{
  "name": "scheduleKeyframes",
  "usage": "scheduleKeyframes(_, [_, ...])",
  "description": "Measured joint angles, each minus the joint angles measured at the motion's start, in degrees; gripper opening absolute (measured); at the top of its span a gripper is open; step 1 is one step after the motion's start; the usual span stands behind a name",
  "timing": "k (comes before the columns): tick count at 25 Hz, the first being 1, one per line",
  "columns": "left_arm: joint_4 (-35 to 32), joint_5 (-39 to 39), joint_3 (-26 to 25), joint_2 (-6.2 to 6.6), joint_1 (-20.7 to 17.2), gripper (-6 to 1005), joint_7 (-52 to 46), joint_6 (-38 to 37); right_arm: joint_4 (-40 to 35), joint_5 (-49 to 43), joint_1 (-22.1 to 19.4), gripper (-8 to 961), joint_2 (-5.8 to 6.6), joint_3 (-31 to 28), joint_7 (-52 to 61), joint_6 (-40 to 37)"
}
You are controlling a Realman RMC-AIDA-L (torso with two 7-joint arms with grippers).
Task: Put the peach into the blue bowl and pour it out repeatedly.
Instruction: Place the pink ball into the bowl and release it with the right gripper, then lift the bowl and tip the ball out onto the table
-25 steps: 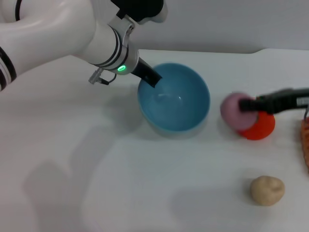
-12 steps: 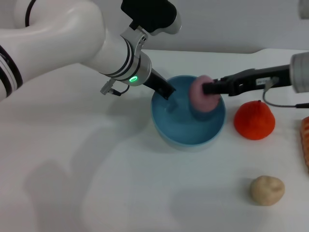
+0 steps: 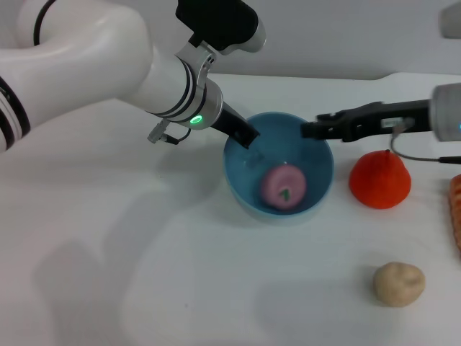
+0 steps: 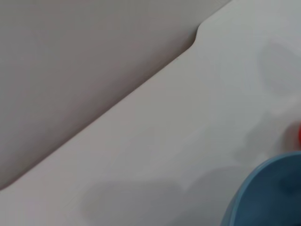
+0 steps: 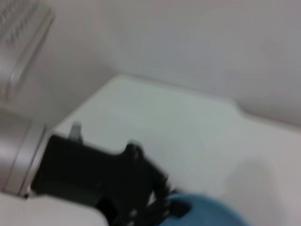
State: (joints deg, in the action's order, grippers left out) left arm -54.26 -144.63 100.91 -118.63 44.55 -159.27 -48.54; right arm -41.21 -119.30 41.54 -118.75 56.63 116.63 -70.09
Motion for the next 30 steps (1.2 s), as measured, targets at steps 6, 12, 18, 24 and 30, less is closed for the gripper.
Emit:
scheduleKeyframes(6, [0.45,-0.47,0.54,0.12,-0.76,0,0.02,4.50,-10.76,7.88,-11.80,459,-0.09,-2.05,-7.86,1.65])
scheduleKeyframes(12, [-0.21,-5.25,0.44,0.17,0.78,0,0.10,7.26,-6.33,10.15,-18.43,469,0.02,-16.57,-15.43,1.58])
scheduleKeyframes(18, [-2.62,-11.75,3.12,-0.27,3.54,-1,-0.01,11.26,4.62,20.13,-24.42,466,0.22,-26.34,-28.22,1.72])
scheduleKeyframes(24, [-6.53,-19.33,13.41,-0.37,3.07,-1,0.62,21.23,9.77,24.47,-28.92,463,0.11,-30.08,-33.50,0.51])
scheduleKeyframes(30, [-7.41,-20.73,20.44,-0.37,-1.27,-1,12.09,34.51,11.69,24.49,-29.94,461,0.23,-32.60,-34.73,-0.04])
